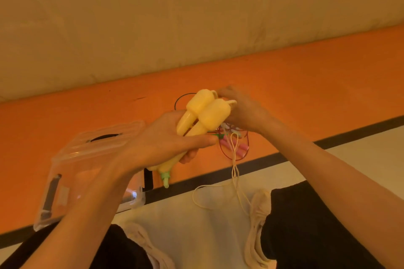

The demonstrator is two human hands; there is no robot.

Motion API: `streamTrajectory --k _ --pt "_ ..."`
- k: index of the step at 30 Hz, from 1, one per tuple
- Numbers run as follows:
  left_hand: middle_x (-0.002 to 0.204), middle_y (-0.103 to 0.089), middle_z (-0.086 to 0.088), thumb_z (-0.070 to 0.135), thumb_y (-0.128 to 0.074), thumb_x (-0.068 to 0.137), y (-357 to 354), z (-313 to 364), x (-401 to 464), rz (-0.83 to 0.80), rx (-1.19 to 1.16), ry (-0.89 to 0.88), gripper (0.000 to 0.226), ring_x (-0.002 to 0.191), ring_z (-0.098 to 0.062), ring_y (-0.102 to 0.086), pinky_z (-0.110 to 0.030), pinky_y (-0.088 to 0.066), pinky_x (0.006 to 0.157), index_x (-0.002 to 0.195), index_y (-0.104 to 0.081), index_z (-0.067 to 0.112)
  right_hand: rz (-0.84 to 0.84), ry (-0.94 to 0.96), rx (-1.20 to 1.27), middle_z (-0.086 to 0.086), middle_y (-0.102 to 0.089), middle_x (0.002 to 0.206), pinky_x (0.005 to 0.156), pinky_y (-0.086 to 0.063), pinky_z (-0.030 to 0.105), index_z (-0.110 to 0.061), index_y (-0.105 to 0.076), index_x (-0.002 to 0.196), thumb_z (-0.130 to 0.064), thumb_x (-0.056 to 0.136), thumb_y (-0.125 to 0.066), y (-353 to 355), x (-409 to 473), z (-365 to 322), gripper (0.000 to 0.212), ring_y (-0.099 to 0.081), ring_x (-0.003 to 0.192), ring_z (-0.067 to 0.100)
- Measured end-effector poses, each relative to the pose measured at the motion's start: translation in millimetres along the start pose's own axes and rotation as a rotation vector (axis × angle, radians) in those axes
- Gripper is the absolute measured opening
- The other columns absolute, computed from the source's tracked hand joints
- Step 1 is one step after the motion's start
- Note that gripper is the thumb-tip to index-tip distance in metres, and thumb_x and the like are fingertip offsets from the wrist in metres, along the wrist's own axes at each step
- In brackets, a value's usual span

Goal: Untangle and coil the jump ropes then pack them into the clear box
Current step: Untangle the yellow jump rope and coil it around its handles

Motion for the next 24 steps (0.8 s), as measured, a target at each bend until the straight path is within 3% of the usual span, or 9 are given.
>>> streamTrajectory --k 2,5,7,10,12,15,20,22,24 --pt "0.052 -0.059 -0.002 0.03 -0.073 0.075 3 -6 2 0.122 -0.063 -0.063 0.022 0.045 -0.011 -0.053 -0.024 -0.047 0.048 0.078 -0.057 0.014 -0.373 -0.032 0.119 -0.002 -0.066 0.076 0.053 -0.048 0.026 -0.016 -0.068 0.087 -0.024 0.083 -0.072 -29 -4 5 0.01 -0.058 0.062 0.013" --pt "0.054 -0.062 0.002 0.029 -0.075 0.077 18 -27 2 0.356 -0.088 -0.075 0.021 0.046 -0.009 -0.056 -0.024 -0.048 0.047 0.083 -0.057 0.021 -0.734 -0.4 0.035 0.002 -0.067 0.065 0.046 -0.047 0.021 -0.004 -0.069 0.085 -0.018 0.084 -0.072 -44 -21 52 0.015 -0.059 0.056 0.017" --pt "0.064 -0.066 0.005 0.042 -0.076 0.076 24 -44 1 0.364 0.157 -0.055 0.031 0.054 -0.007 -0.062 -0.03 -0.054 0.054 0.095 -0.057 0.027 -0.355 -0.564 0.135 0.015 -0.071 0.08 0.049 -0.052 0.021 0.006 -0.066 0.095 -0.01 0.09 -0.064 -4 -13 86 0.017 -0.064 0.059 0.02" --pt "0.079 -0.066 0.007 0.056 -0.067 0.078 21 -50 2 0.35 0.359 -0.05 0.047 0.069 -0.007 -0.063 -0.041 -0.053 0.065 0.114 -0.05 0.033 0.712 -0.23 -0.02 0.019 -0.069 0.093 0.062 -0.05 0.017 0.0 -0.067 0.092 -0.011 0.083 -0.056 95 0 102 0.019 -0.058 0.071 0.018" --pt "0.074 -0.065 0.009 0.05 -0.064 0.083 17 -42 6 0.378 0.323 -0.107 0.04 0.062 0.0 -0.059 -0.032 -0.05 0.061 0.117 -0.047 0.037 0.805 -0.078 -0.108 0.016 -0.068 0.089 0.073 -0.05 0.041 -0.008 -0.068 0.088 -0.02 0.072 -0.048 118 4 94 0.028 -0.061 0.081 0.021" --pt "0.069 -0.066 0.007 0.045 -0.065 0.085 25 -36 9 0.42 0.218 -0.119 0.031 0.054 0.001 -0.059 -0.026 -0.047 0.054 0.111 -0.049 0.037 0.653 -0.055 -0.202 0.017 -0.067 0.084 0.071 -0.049 0.051 -0.006 -0.068 0.087 -0.02 0.078 -0.049 112 1 86 0.025 -0.063 0.081 0.028" --pt "0.072 -0.07 -0.001 0.035 -0.068 0.086 19 -69 11 0.075 0.231 0.221 0.021 0.055 -0.013 -0.068 -0.026 -0.054 0.053 0.097 -0.056 0.021 -0.953 -0.507 -0.242 0.004 -0.073 0.094 0.083 -0.056 0.026 -0.008 -0.072 0.1 -0.017 0.088 -0.068 -9 -68 99 0.016 -0.07 0.089 0.016" --pt "0.073 -0.07 -0.004 0.034 -0.068 0.087 12 -81 13 -0.016 0.204 0.325 0.026 0.058 -0.016 -0.07 -0.034 -0.058 0.061 0.098 -0.056 0.014 -0.785 -0.47 -0.278 0.002 -0.073 0.089 0.072 -0.056 0.021 -0.008 -0.072 0.098 -0.014 0.089 -0.066 1 -58 111 0.012 -0.069 0.081 0.013" --pt "0.072 -0.07 -0.004 0.035 -0.068 0.087 7 -80 15 -0.036 0.162 0.327 0.027 0.062 -0.019 -0.071 -0.041 -0.058 0.069 0.099 -0.056 0.014 -0.227 -0.51 -0.147 0.013 -0.073 0.085 0.063 -0.056 0.024 0.001 -0.071 0.095 -0.008 0.09 -0.063 47 -41 124 0.013 -0.066 0.067 0.015"
Point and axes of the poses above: each hand's wrist, its own x-axis towards the middle knuckle, its own y-axis out of the back of the hand, z = x × y, the point moved 4 cm from there along x, towards the middle knuckle
